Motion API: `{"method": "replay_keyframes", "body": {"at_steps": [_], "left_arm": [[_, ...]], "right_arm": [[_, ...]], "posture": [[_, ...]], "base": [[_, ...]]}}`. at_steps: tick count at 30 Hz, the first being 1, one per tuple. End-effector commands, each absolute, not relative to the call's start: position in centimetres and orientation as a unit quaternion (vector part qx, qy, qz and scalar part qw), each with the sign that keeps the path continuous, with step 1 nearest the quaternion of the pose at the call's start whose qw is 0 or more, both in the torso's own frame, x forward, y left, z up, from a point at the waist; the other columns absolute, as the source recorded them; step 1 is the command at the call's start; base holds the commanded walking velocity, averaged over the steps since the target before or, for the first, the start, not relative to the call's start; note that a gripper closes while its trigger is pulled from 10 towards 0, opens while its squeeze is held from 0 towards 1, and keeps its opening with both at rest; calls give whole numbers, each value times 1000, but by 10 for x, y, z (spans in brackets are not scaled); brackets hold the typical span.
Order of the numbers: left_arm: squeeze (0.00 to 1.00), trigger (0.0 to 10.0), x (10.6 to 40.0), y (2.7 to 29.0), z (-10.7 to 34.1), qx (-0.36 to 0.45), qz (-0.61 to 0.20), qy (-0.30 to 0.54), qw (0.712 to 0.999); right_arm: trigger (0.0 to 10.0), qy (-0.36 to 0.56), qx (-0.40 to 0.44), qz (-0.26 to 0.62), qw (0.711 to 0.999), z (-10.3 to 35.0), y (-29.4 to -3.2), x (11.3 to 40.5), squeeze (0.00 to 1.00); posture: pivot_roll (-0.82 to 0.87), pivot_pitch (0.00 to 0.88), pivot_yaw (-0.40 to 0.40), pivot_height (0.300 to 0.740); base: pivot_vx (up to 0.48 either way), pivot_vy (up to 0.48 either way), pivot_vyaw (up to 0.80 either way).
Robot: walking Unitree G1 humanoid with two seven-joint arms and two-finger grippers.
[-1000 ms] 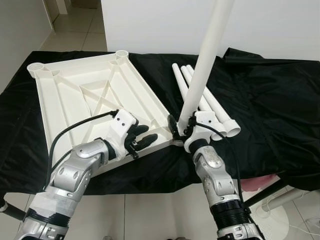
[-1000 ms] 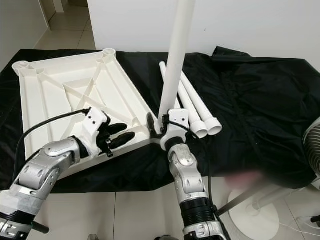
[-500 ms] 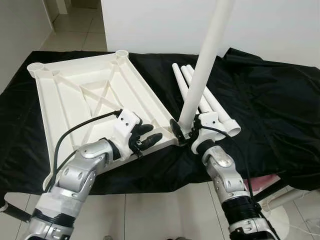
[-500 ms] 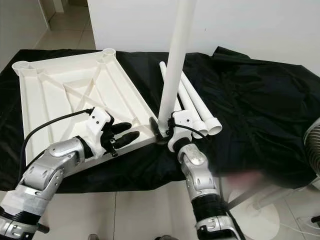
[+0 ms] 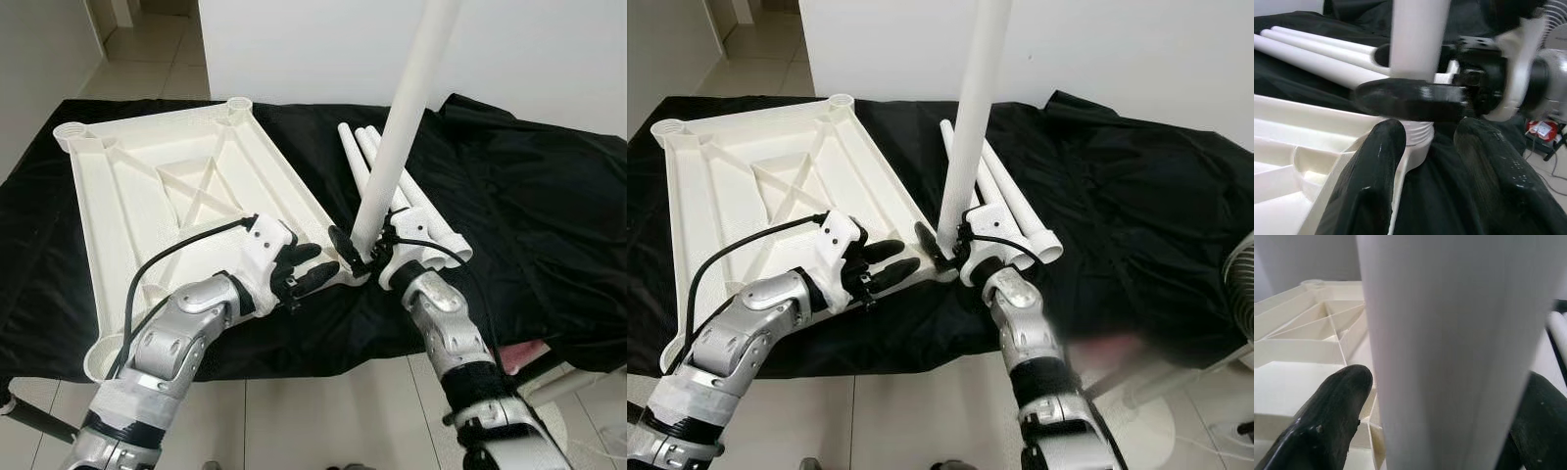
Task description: Building children table
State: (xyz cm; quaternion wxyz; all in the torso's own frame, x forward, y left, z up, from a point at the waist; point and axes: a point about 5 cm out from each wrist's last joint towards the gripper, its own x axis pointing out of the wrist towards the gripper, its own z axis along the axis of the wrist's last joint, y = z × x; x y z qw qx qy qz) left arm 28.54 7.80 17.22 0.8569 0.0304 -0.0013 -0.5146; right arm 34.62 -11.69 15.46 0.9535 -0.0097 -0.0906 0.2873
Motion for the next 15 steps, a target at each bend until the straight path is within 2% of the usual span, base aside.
{"method": "replay_keyframes", "body": {"at_steps": [1, 3, 4, 5, 6, 7, 8, 9, 10, 14, 15], "left_arm": [[0, 10000, 280, 74, 170, 38, -521, -3, 853], [0, 10000, 279, 73, 170, 38, -522, -2, 852], [0, 10000, 278, 73, 169, 38, -522, -1, 852], [0, 10000, 277, 73, 169, 38, -522, 1, 852], [0, 10000, 277, 73, 169, 38, -522, 1, 852], [0, 10000, 277, 73, 168, 38, -522, 1, 852], [0, 10000, 277, 73, 168, 38, -522, 1, 852], [0, 10000, 277, 73, 168, 38, -521, 2, 853], [0, 10000, 277, 73, 168, 38, -520, 2, 853], [0, 10000, 277, 74, 168, 39, -518, 3, 854], [0, 10000, 277, 74, 168, 39, -518, 3, 855]], "right_arm": [[10000, -92, -19, 309, 946, 154, -117, 349, 0], [9765, -92, -26, 320, 943, 155, -116, 350, 0], [7490, -92, -30, 326, 941, 155, -116, 351, 0], [7098, -92, -35, 334, 937, 155, -116, 352, 0], [7098, -92, -35, 334, 937, 155, -116, 352, 0], [7686, -89, -37, 340, 936, 155, -116, 353, 0], [7686, -89, -37, 340, 936, 155, -116, 353, 0], [7216, -87, -40, 344, 934, 154, -117, 354, 0], [7765, -83, -44, 348, 933, 154, -117, 355, 0], [7882, -75, -51, 355, 931, 151, -120, 357, 0], [6353, -75, -53, 355, 930, 150, -121, 357, 0]], "posture": [[-31, 67, -30, 740], [-30, 69, -29, 740], [-30, 69, -29, 740], [-30, 69, -29, 740], [-30, 69, -29, 740], [-26, 72, -32, 740], [-26, 72, -32, 740], [-26, 72, -32, 740], [-25, 73, -34, 740], [-26, 73, -36, 740], [-27, 71, -38, 740]], "base": [[0, 0, 0], [0, 0, 0], [0, 0, 0], [0, 0, 0], [0, 0, 0], [0, 0, 0], [0, 0, 0], [0, 0, 0], [0, 0, 0], [0, 0, 0], [0, 0, 0]]}}
